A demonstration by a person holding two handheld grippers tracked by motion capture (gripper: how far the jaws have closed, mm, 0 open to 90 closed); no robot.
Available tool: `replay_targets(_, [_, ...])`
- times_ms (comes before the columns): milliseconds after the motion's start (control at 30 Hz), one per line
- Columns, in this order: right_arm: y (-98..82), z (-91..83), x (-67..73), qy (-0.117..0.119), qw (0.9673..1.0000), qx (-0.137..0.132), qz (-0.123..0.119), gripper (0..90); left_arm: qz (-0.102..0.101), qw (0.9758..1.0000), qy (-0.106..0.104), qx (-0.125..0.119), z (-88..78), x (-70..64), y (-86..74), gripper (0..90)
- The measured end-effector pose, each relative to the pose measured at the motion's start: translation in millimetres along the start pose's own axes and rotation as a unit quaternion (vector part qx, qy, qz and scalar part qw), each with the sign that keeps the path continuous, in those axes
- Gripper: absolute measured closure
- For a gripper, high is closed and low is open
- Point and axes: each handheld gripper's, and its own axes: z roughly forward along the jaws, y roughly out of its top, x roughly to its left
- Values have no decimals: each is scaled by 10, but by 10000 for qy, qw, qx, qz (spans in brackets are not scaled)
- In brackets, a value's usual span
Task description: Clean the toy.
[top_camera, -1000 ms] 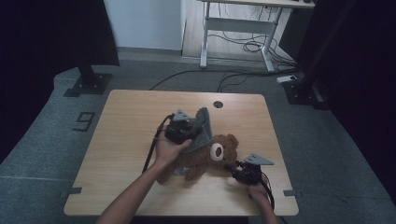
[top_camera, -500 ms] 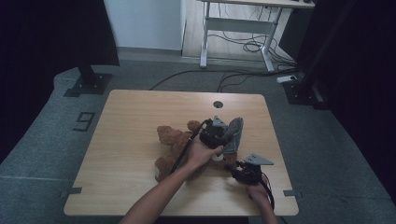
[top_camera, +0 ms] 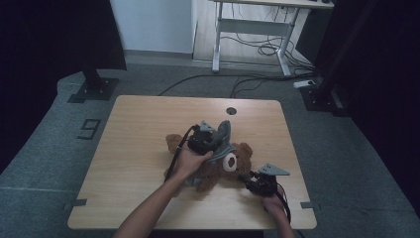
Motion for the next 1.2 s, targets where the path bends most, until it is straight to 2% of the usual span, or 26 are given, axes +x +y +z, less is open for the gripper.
replay_targets(267, [1,5,2,0,10000,18,-33,608,-46,9997,107,-213,-283,183,-100,756])
replay_targets(367, [1,4,2,1,10000,22,-30,608,-88,9995,214,-236,-403,306,-151,756])
replay_targets(500, [0,6,1,8,10000,19,-11,608,-253,9988,338,-265,-543,496,-264,755])
replay_targets(667, [1,6,-1,8,10000,20,-1,608,-560,9967,515,-273,-669,757,-468,755])
replay_targets(800, [1,4,-2,9,10000,28,-3,608,-829,9947,561,-214,-735,943,-632,755])
replay_targets(1000, [2,6,-1,3,10000,24,2,608,-698,9933,909,-120,-836,1036,-701,755])
replay_targets(1200, [2,6,-4,6,10000,22,15,608,-896,9897,1116,-87,-938,1195,-809,755])
